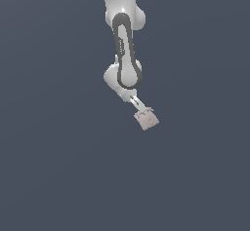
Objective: Pick up the object and move it to a goal position.
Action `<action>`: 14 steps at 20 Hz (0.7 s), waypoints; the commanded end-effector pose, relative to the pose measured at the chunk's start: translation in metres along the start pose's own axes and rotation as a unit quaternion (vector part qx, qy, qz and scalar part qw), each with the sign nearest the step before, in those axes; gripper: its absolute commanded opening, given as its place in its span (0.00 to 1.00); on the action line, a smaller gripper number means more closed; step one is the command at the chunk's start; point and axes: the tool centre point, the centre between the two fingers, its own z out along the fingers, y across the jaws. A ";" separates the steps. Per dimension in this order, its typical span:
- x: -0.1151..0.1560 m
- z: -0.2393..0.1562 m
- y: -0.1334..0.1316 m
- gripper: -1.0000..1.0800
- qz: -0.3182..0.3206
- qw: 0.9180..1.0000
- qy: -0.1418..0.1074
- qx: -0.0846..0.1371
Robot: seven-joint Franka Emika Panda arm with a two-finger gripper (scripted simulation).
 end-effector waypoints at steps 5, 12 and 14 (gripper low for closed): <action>-0.001 -0.013 -0.004 0.00 0.000 1.000 0.000 0.000; -0.005 -0.049 -0.013 0.00 0.001 1.000 0.001 -0.001; -0.006 -0.063 -0.016 0.00 0.001 1.000 0.001 -0.001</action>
